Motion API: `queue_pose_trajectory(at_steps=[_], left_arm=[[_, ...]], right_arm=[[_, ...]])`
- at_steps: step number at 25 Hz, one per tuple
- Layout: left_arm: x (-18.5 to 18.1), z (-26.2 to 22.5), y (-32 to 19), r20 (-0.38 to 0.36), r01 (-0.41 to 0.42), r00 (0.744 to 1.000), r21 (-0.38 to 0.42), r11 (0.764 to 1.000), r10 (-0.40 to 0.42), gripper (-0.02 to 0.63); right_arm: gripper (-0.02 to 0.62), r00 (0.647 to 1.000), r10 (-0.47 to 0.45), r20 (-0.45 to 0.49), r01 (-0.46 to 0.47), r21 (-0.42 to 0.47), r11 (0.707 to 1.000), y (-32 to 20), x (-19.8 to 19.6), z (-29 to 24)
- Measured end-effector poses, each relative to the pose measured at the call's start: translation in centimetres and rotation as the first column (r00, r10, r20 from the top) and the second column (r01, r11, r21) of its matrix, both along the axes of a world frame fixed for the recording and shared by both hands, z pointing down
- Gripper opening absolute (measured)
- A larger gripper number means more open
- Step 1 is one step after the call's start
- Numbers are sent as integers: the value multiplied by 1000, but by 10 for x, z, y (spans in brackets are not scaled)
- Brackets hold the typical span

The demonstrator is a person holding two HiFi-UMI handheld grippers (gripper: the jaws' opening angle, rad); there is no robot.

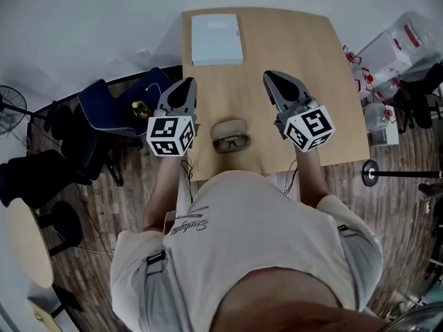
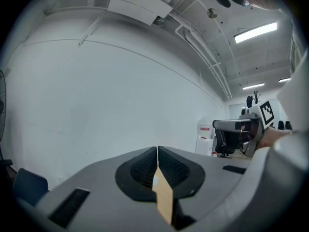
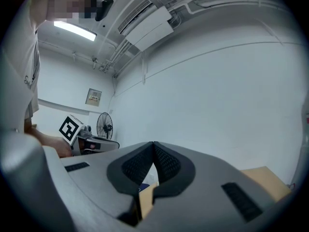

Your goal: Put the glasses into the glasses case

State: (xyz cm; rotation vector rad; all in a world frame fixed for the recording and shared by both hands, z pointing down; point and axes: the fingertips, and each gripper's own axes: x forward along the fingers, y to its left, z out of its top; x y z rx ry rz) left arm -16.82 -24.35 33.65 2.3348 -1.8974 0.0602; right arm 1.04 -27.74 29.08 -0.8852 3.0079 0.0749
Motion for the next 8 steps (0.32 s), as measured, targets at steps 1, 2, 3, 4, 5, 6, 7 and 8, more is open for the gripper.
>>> queue_pose_trajectory(at_steps=[1, 2, 3, 4, 5, 6, 7, 8], left_arm=[[0, -1, -1, 2, -4, 1000, 2, 1000, 4, 17], [1, -2, -1, 5, -8, 1000, 3, 1000, 8, 17], [1, -3, -1, 9, -11, 1000, 4, 1000, 10, 17], [1, -2, 0, 12, -10, 1000, 3, 1000, 10, 17], [0, -1, 1, 13, -8, 1000, 2, 1000, 8, 17], [-1, 0, 1, 13, -6, 1000, -1, 1000, 6, 17], [-2, 1, 2, 11, -3, 1000, -3, 1000, 3, 17], [-3, 2, 2, 9, 0, 1000, -5, 1000, 0, 17]], right_arm=[[-5, 1000, 1, -2, -1, -1, 1000, 0, 0, 1], [-5, 1000, 2, -3, -2, -2, 1000, -1, -1, 2], [-5, 1000, 3, -5, -3, -5, 1000, -1, -1, 3], [-5, 1000, 2, -7, -2, -8, 1000, 0, -1, 5], [-5, 1000, -1, -10, 1, -11, 1000, 1, -2, 7], [-5, 1000, -4, -14, 4, -14, 1000, 1, -3, 8], [-5, 1000, -8, -17, 8, -16, 1000, 2, -4, 10], [-5, 1000, -12, -21, 12, -17, 1000, 2, -6, 11]])
